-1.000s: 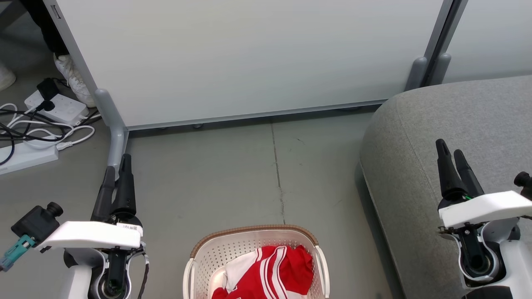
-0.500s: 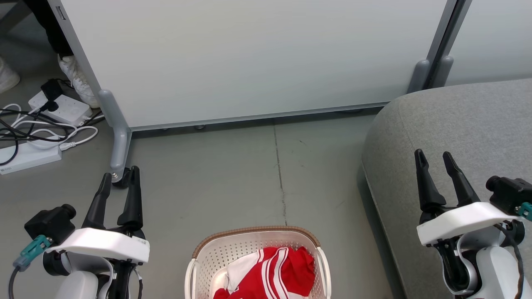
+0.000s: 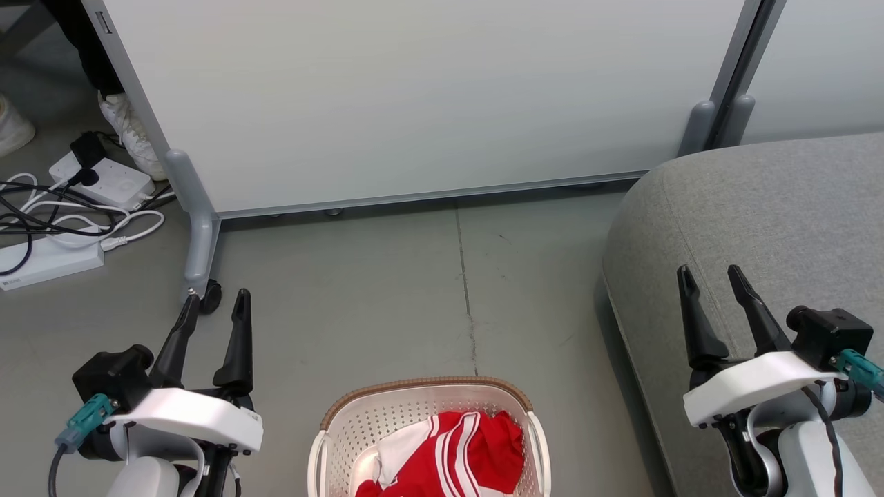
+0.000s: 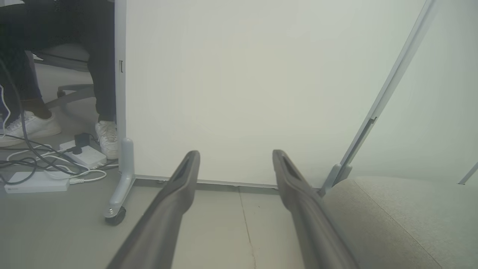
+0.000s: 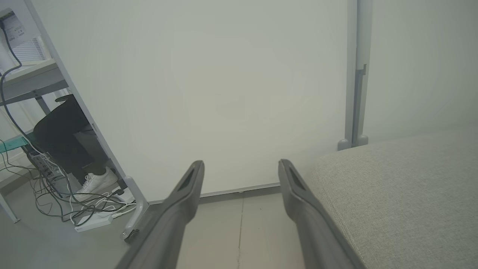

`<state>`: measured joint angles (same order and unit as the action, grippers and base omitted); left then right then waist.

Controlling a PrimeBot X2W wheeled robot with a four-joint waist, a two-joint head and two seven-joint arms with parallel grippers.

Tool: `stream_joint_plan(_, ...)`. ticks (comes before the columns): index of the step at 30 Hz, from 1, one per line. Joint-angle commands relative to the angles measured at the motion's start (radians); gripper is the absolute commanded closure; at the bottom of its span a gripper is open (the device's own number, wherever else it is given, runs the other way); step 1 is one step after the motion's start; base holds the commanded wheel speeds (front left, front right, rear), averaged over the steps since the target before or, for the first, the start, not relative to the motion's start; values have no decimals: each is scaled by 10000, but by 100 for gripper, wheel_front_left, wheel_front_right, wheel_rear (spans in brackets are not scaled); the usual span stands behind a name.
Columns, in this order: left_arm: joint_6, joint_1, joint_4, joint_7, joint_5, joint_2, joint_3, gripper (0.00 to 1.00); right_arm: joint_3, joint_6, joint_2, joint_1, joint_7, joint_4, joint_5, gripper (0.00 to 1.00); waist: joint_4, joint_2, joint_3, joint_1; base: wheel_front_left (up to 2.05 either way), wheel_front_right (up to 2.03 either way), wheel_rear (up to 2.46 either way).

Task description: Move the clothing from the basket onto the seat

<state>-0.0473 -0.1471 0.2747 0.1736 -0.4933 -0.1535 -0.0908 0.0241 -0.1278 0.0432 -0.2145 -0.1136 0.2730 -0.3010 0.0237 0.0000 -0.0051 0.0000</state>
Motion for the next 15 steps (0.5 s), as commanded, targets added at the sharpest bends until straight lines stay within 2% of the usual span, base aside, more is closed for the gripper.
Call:
stream_joint_plan(1, 43, 1, -37, 32, 241, -103, -39, 0, 19, -39, 83, 43, -71, -32, 204, 0, 1, 0, -7, 0, 0, 0, 0)
stream_joint_plan(15, 233, 104, 341, 20, 1185, -153, -222, 0, 148, -42, 93, 163, -139, 495, 894, 0, 53, 0, -60, 0, 0, 0, 0)
